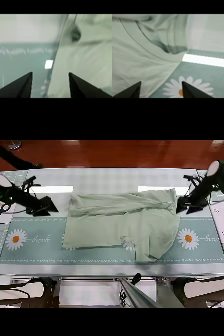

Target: Fold the shirts.

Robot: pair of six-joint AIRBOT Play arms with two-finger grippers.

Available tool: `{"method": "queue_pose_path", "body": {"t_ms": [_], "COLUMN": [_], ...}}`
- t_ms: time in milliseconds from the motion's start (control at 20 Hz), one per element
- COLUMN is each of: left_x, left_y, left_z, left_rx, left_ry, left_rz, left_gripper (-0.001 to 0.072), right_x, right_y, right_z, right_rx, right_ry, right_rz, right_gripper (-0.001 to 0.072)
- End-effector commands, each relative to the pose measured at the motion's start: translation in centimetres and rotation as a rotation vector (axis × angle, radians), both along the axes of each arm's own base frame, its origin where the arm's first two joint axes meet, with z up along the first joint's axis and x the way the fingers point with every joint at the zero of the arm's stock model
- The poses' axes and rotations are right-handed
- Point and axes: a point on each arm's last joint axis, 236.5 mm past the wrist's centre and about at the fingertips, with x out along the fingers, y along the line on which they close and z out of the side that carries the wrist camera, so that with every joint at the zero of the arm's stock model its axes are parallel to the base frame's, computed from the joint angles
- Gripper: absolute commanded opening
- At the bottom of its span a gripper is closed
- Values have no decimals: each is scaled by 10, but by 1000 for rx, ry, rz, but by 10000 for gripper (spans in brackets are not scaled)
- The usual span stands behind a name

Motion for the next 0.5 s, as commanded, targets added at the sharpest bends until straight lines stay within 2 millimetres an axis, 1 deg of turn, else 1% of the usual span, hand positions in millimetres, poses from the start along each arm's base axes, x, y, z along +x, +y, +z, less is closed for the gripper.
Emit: {"method": "queue_pose_path", "body": {"t_ms": [0, 50, 150, 250, 300, 350, 450], "left_x": [-70, -85, -110, -126, -133, -139, -137], "left_y": [-8, -13, -16, -21, -25, -28, -37], "left_z": [-17, -23, -37, -48, -54, -61, -69], "left_rx": [-86, -109, -125, -158, -176, -174, -203], "left_ry": [106, 106, 119, 130, 144, 151, 125], "left_rz": [-69, -85, -64, -26, -20, -15, 25], "left_gripper": [541, 541, 541, 541, 542, 543, 544], "right_x": [-41, -46, -51, -53, -51, -49, -48], "right_y": [23, 24, 17, 10, 9, 10, 12], "right_z": [-9, -9, -6, 0, 4, 6, 8], "right_rx": [257, 288, 294, 272, 268, 269, 282], "right_ry": [-56, -88, -161, -206, -223, -237, -242], "right_rz": [-128, -182, -244, -251, -252, -255, -260], "right_gripper": [602, 600, 590, 582, 582, 582, 582]}}
